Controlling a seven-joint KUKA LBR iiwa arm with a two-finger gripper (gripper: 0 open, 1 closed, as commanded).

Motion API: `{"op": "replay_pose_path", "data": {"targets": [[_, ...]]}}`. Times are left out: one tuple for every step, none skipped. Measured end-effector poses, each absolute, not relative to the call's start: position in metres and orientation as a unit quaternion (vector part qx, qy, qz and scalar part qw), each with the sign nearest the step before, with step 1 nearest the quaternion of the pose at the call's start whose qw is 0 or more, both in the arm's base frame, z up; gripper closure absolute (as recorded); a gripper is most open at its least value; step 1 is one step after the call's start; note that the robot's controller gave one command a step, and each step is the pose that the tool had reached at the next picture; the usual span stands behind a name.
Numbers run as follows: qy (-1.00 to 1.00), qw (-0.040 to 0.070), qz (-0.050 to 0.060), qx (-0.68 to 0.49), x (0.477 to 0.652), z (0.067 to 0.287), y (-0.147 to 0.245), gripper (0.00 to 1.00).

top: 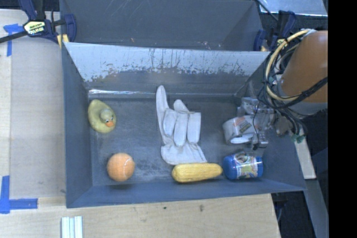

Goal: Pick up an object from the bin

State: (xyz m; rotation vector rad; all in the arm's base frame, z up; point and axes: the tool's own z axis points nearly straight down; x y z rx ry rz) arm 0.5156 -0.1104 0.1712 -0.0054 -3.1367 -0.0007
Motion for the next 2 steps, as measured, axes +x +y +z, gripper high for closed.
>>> {"op": "replay_pose_path", "data": {"targets": [[-1.000,-0.002,0.000,0.000,0.518,0.175,-0.110,0.00],[-0.999,-0.005,0.002,0.036,0.552,0.122,-0.136,0.00]]}}
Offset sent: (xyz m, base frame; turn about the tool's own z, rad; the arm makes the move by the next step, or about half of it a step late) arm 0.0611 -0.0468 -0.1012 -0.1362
